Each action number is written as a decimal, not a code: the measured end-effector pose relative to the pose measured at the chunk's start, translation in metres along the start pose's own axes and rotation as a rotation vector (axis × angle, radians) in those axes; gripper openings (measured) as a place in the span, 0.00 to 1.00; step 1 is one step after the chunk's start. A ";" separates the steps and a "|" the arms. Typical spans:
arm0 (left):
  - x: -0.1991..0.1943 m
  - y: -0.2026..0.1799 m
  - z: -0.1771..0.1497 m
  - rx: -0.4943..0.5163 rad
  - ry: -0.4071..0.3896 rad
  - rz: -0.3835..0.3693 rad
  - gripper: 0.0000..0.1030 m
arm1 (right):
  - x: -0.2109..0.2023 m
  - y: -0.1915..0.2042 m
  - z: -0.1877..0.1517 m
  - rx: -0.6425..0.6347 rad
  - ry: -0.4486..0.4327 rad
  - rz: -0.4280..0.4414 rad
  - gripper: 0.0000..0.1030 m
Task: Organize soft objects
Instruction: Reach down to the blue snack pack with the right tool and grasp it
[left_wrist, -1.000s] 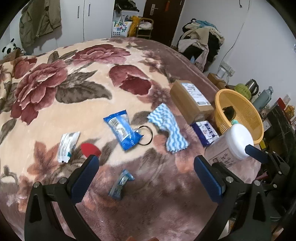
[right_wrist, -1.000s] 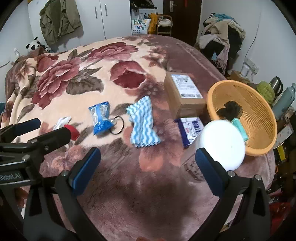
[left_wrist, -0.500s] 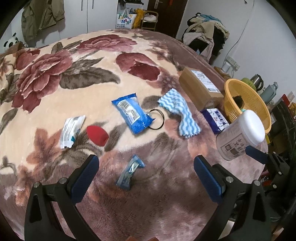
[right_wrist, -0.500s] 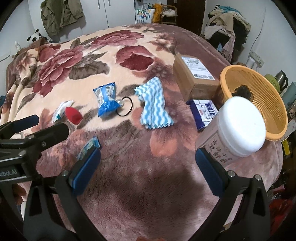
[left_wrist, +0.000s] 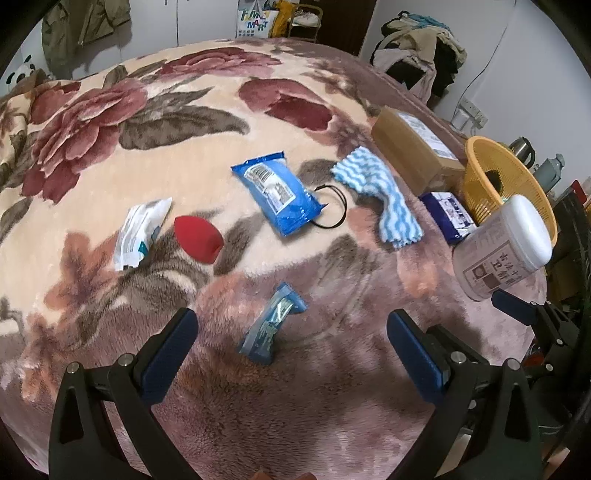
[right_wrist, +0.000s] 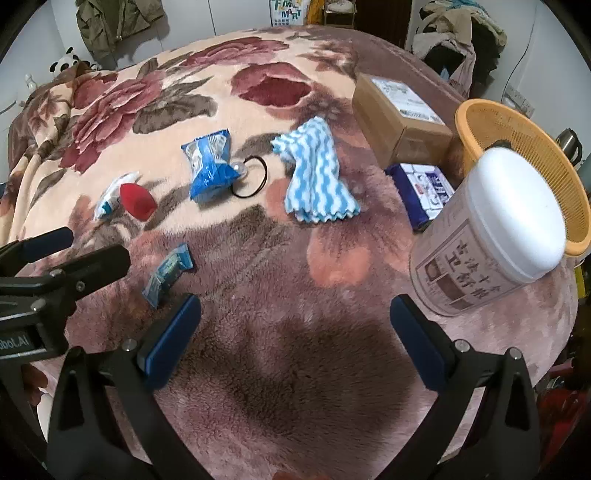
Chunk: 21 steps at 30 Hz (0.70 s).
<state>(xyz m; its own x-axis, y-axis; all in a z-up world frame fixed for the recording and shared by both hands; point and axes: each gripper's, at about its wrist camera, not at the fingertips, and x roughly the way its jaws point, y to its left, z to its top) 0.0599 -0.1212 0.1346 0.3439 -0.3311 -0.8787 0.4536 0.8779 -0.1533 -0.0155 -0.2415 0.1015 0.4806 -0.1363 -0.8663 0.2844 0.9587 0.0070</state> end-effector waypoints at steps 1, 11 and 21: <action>0.002 0.001 -0.001 0.000 0.004 0.002 0.99 | 0.002 0.000 0.000 0.001 0.003 0.001 1.00; 0.022 0.007 -0.008 -0.011 0.039 0.006 0.99 | 0.021 -0.001 -0.007 0.009 0.042 0.008 1.00; 0.033 0.019 -0.013 -0.030 0.058 0.009 0.99 | 0.035 0.004 -0.010 0.005 0.065 0.011 1.00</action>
<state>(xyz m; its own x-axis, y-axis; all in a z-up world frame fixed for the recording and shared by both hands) 0.0689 -0.1112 0.0967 0.2996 -0.3036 -0.9045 0.4252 0.8911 -0.1582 -0.0061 -0.2401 0.0665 0.4292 -0.1092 -0.8966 0.2839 0.9587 0.0191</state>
